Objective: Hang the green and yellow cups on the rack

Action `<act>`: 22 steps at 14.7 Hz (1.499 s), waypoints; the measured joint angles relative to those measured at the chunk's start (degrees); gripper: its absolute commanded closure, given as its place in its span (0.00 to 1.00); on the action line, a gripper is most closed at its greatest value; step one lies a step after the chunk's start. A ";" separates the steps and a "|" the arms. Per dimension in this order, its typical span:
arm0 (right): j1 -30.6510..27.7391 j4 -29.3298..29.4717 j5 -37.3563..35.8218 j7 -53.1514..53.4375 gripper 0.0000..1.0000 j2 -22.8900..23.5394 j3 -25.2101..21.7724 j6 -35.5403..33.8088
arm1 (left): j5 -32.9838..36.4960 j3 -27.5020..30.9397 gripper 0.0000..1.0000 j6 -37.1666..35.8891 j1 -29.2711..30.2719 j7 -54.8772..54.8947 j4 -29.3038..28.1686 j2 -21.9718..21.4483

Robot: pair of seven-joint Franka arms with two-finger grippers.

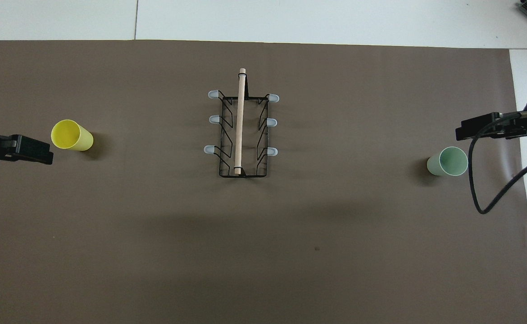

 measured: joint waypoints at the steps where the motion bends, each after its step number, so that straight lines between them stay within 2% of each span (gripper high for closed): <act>1: 0.00 0.00 0.00 0.00 0.00 0.00 0.00 0.00 | 0.00 0.00 0.00 0.00 0.00 0.00 0.00 0.00; 17: 0.19 -0.10 0.00 0.00 0.00 1.23 0.00 0.70 | 0.00 -0.44 0.00 0.02 0.00 -0.12 -0.03 0.04; 22: 0.21 -0.10 -0.55 0.00 0.00 1.44 0.02 0.87 | 0.00 0.09 0.00 0.02 0.27 -0.56 1.65 2.24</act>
